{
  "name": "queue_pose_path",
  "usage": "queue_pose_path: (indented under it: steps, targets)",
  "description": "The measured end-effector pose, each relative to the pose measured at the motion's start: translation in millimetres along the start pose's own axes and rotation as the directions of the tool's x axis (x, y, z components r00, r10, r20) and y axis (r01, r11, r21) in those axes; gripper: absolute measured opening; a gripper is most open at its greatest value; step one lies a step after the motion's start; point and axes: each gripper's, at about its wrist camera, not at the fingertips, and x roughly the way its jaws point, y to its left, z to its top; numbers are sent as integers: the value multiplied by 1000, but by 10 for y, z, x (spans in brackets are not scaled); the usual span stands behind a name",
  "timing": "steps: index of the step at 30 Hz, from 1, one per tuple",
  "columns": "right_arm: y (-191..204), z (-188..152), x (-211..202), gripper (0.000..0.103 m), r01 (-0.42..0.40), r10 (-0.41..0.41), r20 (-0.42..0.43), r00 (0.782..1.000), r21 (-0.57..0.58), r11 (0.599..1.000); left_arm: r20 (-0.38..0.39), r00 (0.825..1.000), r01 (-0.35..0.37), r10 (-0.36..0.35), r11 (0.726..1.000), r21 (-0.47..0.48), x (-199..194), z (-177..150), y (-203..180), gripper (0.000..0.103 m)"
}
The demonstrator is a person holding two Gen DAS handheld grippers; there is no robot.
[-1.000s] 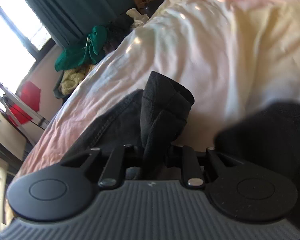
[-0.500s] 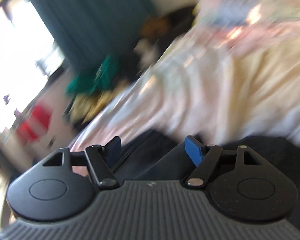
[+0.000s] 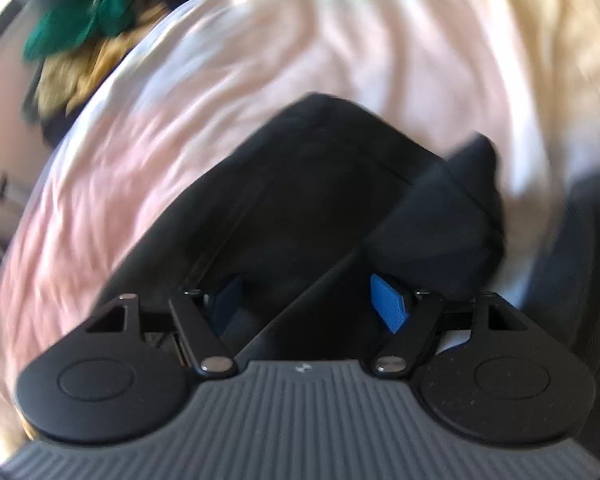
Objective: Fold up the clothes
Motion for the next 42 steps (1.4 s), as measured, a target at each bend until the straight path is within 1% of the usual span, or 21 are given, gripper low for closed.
queue_pose_path:
  steps: [1,3,5,8,10,11,13,14,15,17,18,20,25,26,27,28,29,30,33,37,42]
  targets:
    - [35,-31,-8,59,2,-2,9,1000,-26,1000,1,1000,2,-2,1000,-1,-1,-2,4,102]
    - [55,-71,-39,11,11,-10,25,1000,-36,999,3,1000,6,-6,1000,-3,-4,-7,12,102]
    - [53,-56,-126,5,-18,19,61,998,-28,999,5,1000,11,-11,1000,-10,-5,-5,21,102]
    - [59,6,-378,3,-94,100,162,982,-45,995,8,1000,20,-19,1000,-20,-8,-1,37,102]
    - [60,69,-664,3,-191,205,264,942,-77,979,10,1000,23,-23,999,-27,-12,7,43,102]
    - [34,93,-830,3,-250,267,324,907,-96,964,11,1000,25,-25,999,-32,-14,10,46,101]
    - [-89,106,-1150,3,-335,373,441,816,-164,928,11,1000,27,-27,999,-40,-16,14,50,101]
    - [-112,107,-1227,3,-309,368,459,809,-200,930,11,1000,28,-27,999,-44,-15,16,51,101]
    - [-143,119,-1255,3,-282,356,450,819,-225,933,11,1000,27,-27,999,-45,-15,17,46,101]
    - [-284,208,-1087,4,-271,321,319,892,-190,944,8,1000,24,-24,999,-44,-14,18,36,101]
    - [-388,241,-1004,4,-267,298,280,913,-145,953,7,1000,23,-23,999,-43,-16,18,31,101]
    - [-584,266,-899,6,-251,268,260,928,-98,963,8,1000,23,-23,999,-42,-24,10,24,101]
    - [-790,321,-651,12,-178,227,222,948,-221,959,9,1000,18,-18,999,-30,19,-14,-1,101]
    - [-822,336,-602,26,-175,229,213,950,-245,954,9,1000,18,-17,999,-27,33,-16,-6,101]
    - [-835,353,-543,50,-178,235,202,951,-266,947,10,1000,18,-18,1000,-25,37,-20,-5,102]
    - [-807,355,-504,62,-164,226,192,955,-294,942,10,1000,18,-18,1000,-22,41,-24,-5,102]
    - [-751,346,-496,71,-135,204,185,961,-329,935,10,1000,18,-17,1000,-19,52,-27,-7,102]
    - [-696,337,-488,70,-105,181,180,967,-364,926,9,1000,17,-17,1000,-15,57,-31,-9,102]
    - [-432,315,-372,69,-32,130,170,977,-485,874,8,1000,13,-13,1000,-5,76,-44,-17,102]
    - [-6,217,-85,69,131,-27,167,986,-650,748,8,1000,10,-10,1000,14,107,-69,-36,102]
    - [131,-5,-13,68,51,-36,37,999,-758,650,9,1000,5,-6,999,34,136,-89,-54,103]
